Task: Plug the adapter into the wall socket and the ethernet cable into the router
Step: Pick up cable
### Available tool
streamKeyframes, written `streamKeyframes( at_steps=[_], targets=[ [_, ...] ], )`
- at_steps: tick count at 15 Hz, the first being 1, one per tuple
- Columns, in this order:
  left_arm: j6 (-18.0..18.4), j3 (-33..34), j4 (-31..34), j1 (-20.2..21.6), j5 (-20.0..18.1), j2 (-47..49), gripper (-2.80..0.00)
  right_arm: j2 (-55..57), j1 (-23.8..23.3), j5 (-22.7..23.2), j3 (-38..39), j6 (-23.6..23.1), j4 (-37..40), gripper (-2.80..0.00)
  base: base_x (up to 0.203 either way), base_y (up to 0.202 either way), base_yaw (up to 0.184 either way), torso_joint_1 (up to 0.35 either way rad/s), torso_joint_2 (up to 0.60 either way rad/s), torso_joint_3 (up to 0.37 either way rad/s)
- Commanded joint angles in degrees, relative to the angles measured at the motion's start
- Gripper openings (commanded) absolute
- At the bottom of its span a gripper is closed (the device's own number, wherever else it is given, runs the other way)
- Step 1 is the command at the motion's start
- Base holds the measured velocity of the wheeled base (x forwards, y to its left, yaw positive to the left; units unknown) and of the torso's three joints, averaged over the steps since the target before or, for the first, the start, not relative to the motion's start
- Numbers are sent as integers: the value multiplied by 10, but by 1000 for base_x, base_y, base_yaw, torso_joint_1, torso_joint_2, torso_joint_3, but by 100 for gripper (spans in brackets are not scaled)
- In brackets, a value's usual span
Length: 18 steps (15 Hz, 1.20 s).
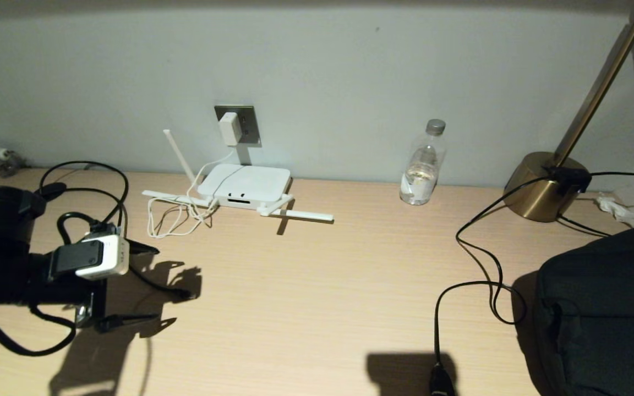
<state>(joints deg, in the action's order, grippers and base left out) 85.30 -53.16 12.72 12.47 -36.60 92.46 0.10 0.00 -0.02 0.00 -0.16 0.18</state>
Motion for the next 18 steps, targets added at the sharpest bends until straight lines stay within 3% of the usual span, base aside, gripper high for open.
streamKeyframes(
  at_steps=[1, 5, 9, 14, 18],
  targets=[
    [17, -17, 23, -10, -2, 7, 0, 0, 0, 0, 0, -1, 0, -280, 0, 0, 0, 0, 0, 0],
    [54, -133, 170, -48, 21, 28, 0, 0, 0, 1, 0, -2, 0, -280, 0, 0, 0, 0, 0, 0],
    [85, -290, 346, -91, 110, 110, 0, 0, 0, 0, 0, -3, 0, -280, 0, 0, 0, 0, 0, 0],
    [82, -309, 370, -147, 167, 160, 0, 0, 0, 0, 0, -2, 0, -280, 0, 0, 0, 0, 0, 0],
    [45, -318, 369, -157, 197, 175, 0, 0, 0, 1, 0, -2, 0, -280, 0, 0, 0, 0, 0, 0]
  ],
)
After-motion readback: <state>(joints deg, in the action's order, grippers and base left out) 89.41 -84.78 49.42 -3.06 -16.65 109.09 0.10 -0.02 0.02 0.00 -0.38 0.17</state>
